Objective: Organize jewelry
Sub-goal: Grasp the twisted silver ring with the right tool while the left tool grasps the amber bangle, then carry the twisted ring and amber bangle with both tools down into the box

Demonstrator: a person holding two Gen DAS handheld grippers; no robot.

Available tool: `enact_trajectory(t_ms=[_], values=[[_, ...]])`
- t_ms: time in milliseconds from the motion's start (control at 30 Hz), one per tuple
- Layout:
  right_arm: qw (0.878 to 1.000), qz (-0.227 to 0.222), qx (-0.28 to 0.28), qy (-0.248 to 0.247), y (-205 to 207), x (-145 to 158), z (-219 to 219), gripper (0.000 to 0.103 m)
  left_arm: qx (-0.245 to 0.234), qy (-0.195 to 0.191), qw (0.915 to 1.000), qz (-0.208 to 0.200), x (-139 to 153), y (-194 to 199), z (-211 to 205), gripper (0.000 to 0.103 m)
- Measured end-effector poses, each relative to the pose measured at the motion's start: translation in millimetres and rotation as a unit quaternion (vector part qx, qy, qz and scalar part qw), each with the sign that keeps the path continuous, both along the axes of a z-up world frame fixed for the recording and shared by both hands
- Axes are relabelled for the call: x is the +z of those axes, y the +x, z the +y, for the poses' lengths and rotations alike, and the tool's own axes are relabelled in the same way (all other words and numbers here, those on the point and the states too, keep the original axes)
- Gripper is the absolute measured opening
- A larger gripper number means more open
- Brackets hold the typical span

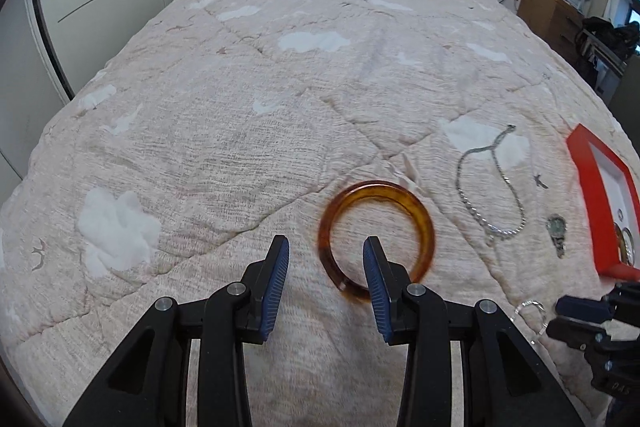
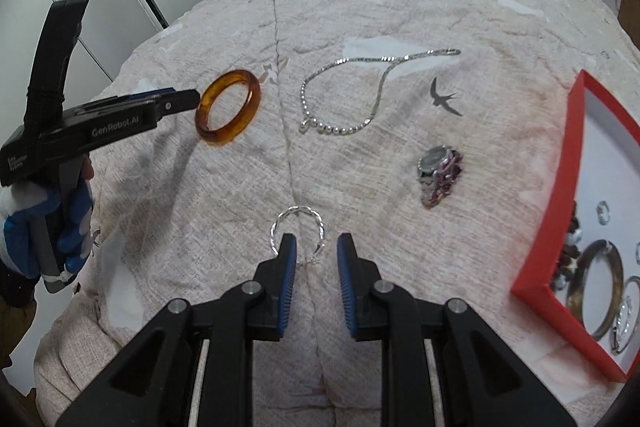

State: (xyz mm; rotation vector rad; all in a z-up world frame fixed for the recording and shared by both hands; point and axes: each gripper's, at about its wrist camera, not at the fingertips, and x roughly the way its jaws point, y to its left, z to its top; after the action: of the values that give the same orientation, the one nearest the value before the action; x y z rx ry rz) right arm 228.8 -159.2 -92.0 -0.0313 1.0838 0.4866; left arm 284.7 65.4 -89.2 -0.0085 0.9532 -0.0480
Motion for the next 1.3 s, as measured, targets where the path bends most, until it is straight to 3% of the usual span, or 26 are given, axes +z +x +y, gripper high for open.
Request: enact_trajectory(t_ms=[167, 400, 500, 633, 933, 1300], values=[[1.0, 0.014, 0.007, -0.003, 7.4, -16.6, 6.2, 0.02, -0.002, -0.012, 0.9997, 0.022, -19.0, 15.0, 0.3, 0.037], [1.0, 0.018, 0.015, -0.017, 15.7, -31.0, 16.3, 0.019, -0.001, -0.011, 0.9992, 0.037, -32.5, 20.0, -6.4, 0.019], [0.999, 0.014, 0.017, -0.025, 17.0, -33.0, 20.7, 0.01, 0.004, 0.001, 0.9994, 0.035, -31.7, 18.6, -9.2, 0.01], [1.0, 0.012, 0.012, -0.019, 15.4, -30.9, 17.6, 0.005, 0.006, 0.02, 0.9994, 0.027, -26.5, 12.6, -15.0, 0.009], [1.0, 0.003, 0.008, -0.025, -7.6, -14.2, 9.0, 0.004, -0.007, 0.029, 0.9994, 0.016, -10.9, -8.7, -26.3, 0.009], [0.999, -0.028, -0.012, -0.019, -46.4, 25.8, -19.7, 0.004, -0.027, 0.033, 0.9991, -0.004, 18.9, -38.6, -49.7, 0.009]])
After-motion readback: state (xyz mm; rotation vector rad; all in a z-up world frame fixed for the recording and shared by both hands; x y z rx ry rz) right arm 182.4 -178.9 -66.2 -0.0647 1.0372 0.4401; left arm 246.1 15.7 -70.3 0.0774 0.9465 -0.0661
